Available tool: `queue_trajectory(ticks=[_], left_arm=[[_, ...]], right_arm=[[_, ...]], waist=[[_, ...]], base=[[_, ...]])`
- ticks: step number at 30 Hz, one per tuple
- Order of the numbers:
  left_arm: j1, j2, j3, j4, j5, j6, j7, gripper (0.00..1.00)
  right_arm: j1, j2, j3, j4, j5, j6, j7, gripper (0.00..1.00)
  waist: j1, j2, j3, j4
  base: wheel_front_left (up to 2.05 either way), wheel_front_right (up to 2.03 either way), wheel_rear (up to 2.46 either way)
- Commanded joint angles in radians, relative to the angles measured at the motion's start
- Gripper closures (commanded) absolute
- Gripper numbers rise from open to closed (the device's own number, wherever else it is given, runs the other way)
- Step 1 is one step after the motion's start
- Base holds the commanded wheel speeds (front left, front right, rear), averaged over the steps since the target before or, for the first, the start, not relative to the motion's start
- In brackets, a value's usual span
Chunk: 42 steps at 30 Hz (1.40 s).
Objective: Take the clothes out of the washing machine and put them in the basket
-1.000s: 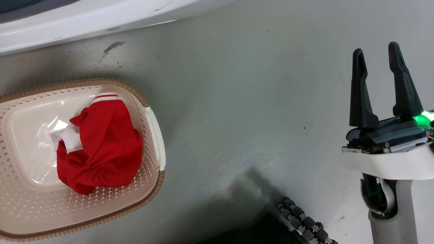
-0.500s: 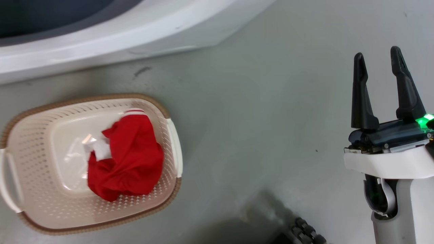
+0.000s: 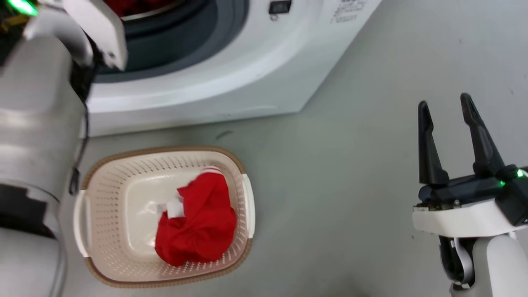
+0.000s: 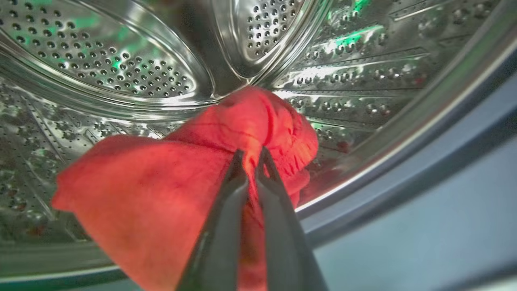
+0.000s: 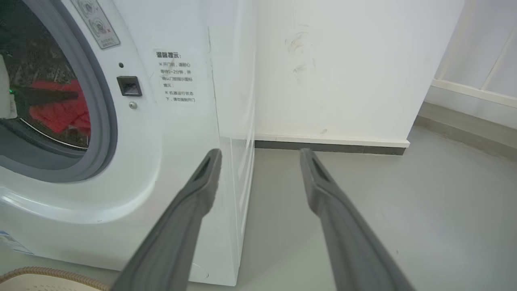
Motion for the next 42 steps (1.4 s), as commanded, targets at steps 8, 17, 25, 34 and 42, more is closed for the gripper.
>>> queue_trajectory(ticks=[8, 17, 25, 34, 42], left_arm=[[0.185, -0.046, 0.004, -0.078, -0.022, 0.021, -0.113, 1.0], [0.386, -0.022, 0.026, -0.35, -0.012, 0.101, -0.127, 1.0], [0.573, 0.05, 0.04, -0.681, -0.005, 0.199, -0.111, 1.0], [0.734, 0.152, 0.063, -1.052, 0.005, 0.317, -0.025, 1.0], [0.848, 0.214, 0.072, -1.268, 0.012, 0.387, 0.024, 1.0]], right_arm=[[0.083, 0.0, 0.002, 0.02, -0.026, -0.001, -0.002, 0.0], [0.163, 0.001, 0.01, 0.032, -0.041, -0.001, -0.002, 0.0], [0.208, 0.001, 0.015, 0.04, -0.043, -0.001, -0.002, 0.0], [0.235, 0.001, 0.017, 0.042, -0.041, -0.001, -0.002, 0.0], [0.246, 0.001, 0.018, 0.039, -0.04, -0.001, -0.002, 0.0]], waist=[[0.0, 0.0, -0.183, 0.069], [0.0, 0.0, -0.311, 0.107], [0.0, 0.0, -0.386, 0.129], [0.0, 0.0, -0.425, 0.138], [0.0, 0.0, -0.429, 0.149]], base=[[0.0, 0.0, 0.0], [0.0, 0.0, 0.0], [0.0, 0.0, 0.0], [0.0, 0.0, 0.0], [0.0, 0.0, 0.0]])
